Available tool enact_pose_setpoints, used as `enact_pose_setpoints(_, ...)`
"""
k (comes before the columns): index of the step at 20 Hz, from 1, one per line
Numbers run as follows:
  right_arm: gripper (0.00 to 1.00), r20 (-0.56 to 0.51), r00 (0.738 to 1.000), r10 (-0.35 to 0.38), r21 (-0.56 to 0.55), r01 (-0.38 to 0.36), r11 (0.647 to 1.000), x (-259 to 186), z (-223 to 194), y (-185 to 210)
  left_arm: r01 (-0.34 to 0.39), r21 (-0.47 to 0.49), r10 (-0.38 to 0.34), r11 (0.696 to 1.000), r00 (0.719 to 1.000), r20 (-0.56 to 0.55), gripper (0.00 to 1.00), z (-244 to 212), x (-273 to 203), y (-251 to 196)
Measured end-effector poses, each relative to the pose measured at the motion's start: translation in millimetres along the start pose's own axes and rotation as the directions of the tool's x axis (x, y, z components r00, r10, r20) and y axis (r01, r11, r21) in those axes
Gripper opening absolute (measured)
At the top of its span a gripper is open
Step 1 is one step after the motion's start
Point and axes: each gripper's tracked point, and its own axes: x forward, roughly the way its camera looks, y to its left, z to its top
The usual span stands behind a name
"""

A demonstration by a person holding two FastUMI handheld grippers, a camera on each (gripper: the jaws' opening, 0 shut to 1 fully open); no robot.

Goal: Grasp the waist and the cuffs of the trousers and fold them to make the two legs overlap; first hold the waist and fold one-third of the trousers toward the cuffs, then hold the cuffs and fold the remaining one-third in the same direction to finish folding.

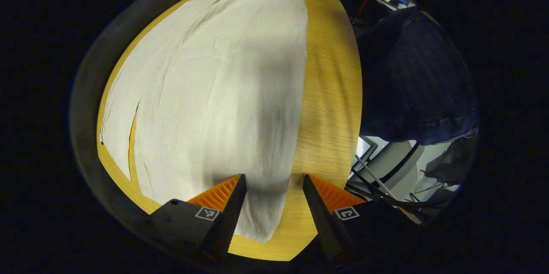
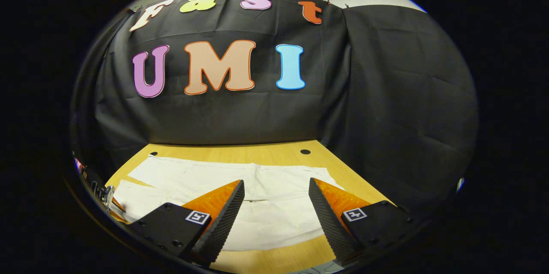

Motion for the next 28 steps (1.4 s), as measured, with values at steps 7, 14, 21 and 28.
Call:
enact_pose_setpoints(7,0.96,-0.024,0.992,0.127,-0.047,-0.128,0.991,23,0,31,-0.001,-0.03,-0.001,1.0,0.998,-0.069,0.6,-1,0,16)
enact_pose_setpoints(14,0.95,-0.116,0.944,0.31,-0.129,-0.323,0.937,59,-16,51,-0.014,-0.122,0.002,0.992,0.995,-0.1,0.0,20,7,32)
enact_pose_setpoints(21,0.98,-0.334,0.821,0.463,-0.332,-0.563,0.757,74,-80,44,-0.035,-0.177,0.018,0.984,0.995,-0.096,0.0,16,6,34)
enact_pose_setpoints(28,0.98,-0.652,0.636,0.412,-0.463,-0.765,0.448,74,-173,-14,-0.049,-0.219,0.023,0.974,0.993,-0.119,0.0,16,10,35)
